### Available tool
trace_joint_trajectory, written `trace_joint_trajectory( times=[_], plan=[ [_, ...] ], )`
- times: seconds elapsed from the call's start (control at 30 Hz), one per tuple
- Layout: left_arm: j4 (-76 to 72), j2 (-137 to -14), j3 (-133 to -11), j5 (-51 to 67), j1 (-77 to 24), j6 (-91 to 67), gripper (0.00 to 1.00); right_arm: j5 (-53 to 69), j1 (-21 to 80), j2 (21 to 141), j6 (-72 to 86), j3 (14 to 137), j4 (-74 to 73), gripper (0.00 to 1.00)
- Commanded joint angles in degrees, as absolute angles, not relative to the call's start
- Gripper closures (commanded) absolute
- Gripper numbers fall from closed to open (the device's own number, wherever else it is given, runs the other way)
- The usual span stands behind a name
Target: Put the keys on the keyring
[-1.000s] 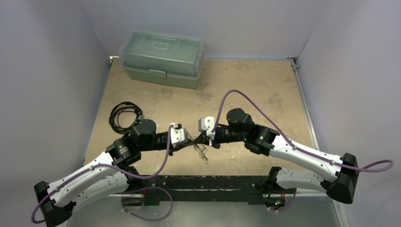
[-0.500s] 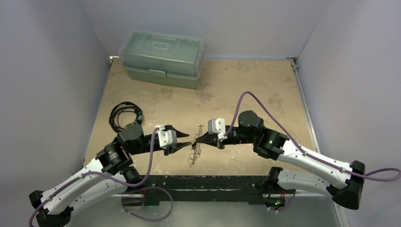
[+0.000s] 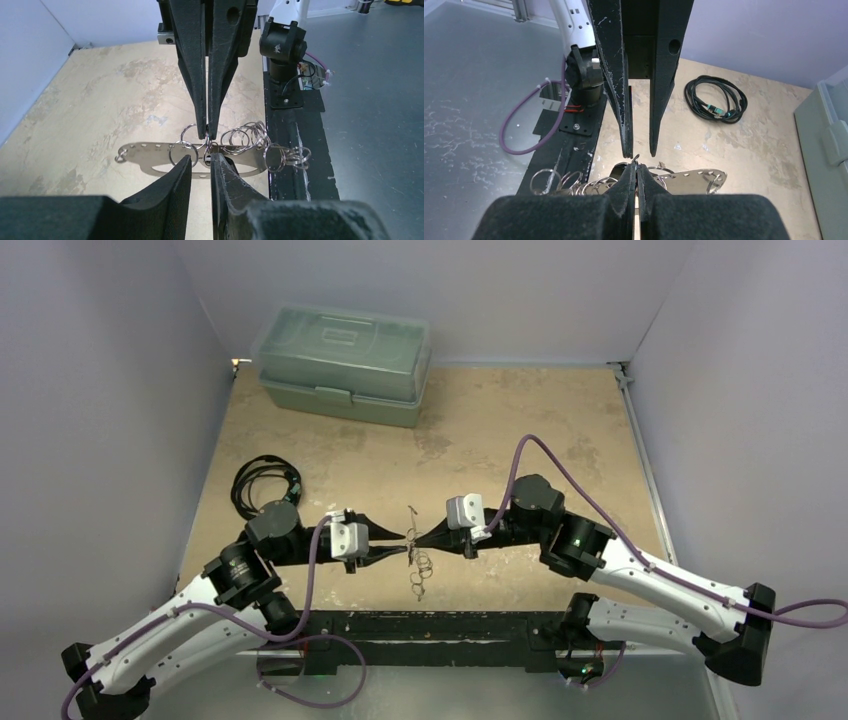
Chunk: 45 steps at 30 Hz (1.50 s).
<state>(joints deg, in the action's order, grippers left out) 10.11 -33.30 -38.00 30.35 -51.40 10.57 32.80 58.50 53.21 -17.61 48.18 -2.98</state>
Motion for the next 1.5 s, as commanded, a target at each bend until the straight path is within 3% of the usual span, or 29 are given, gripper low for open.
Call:
trace_joint_trajectory(
  times=[0.0,0.23,0.5,0.93,1.47],
  plan=[
    [7.29,-33.84,-37.77,33.59,-51.55,10.81,0.82,34.71,58.71,53.07,-17.09,48.18,-0.18,1.00],
    [7.34,-34.81,-37.68,34.64,-51.58,10.81,0.83,35.50,58.71,53.00,-17.14,48.16,-0.20,1.00],
    [7.21,-34.98,-37.79,34.60,-51.58,10.81,1.00,35.63,58.71,53.06,-17.14,48.17,-0.21,1.00],
    [8.21,-34.40,-38.32,31.49,-51.58,10.66,1.00,28.31,58.63,48.24,-15.35,45.19,5.19,1.00],
    [9.16,-36.22,-38.72,30.01,-51.56,10.29,0.98,28.19,58.62,45.65,-14.91,43.85,6.88,1.00]
  ],
)
